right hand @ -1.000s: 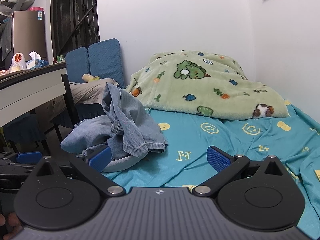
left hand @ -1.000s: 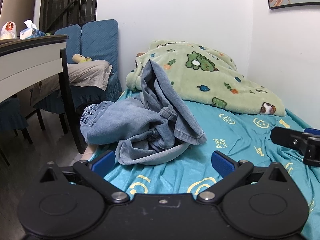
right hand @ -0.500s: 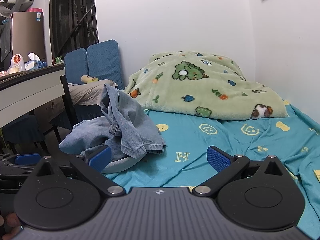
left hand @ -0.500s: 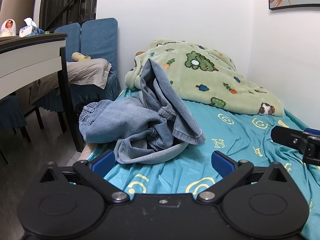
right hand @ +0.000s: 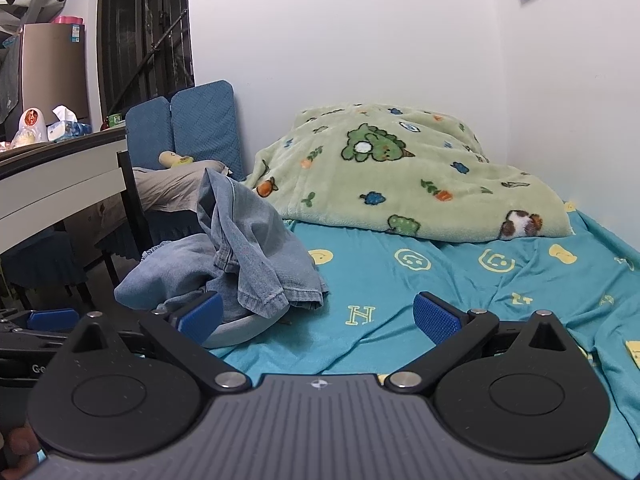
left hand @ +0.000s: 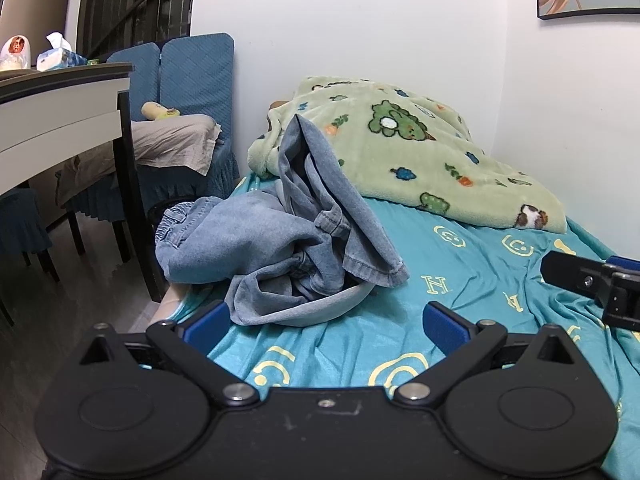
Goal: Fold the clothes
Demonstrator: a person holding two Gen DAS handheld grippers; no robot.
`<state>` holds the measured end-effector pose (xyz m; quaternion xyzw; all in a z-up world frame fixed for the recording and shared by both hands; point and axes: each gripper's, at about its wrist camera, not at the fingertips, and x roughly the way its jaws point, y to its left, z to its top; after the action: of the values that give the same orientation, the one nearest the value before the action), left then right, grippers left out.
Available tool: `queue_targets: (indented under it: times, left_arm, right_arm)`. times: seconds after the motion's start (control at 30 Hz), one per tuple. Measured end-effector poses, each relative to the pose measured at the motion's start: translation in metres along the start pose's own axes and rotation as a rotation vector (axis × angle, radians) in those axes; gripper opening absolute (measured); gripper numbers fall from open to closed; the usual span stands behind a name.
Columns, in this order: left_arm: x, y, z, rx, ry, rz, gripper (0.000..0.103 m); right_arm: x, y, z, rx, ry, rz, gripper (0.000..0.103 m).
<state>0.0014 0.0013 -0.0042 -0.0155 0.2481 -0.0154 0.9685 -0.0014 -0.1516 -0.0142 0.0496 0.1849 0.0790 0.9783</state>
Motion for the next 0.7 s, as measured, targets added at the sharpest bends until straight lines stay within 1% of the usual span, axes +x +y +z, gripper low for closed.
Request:
queue_targets:
  times: [0.47,0.57,0.7]
  left_arm:
    - [0.001,0.003,0.002,-0.008,-0.003,0.006,0.103]
    - [0.003,0.005,0.006,-0.019,-0.009,0.014,0.103]
    - [0.007,0.007,0.018,-0.026,-0.024,0.037,0.103]
  right_arm:
    - [0.0,-0.001,0.001,0.005,-0.007,0.01,0.1]
    - [0.0,-0.003,0.002,0.015,-0.015,0.018,0.099]
    - [0.005,-0.008,0.004,0.042,-0.007,0.032,0.095]
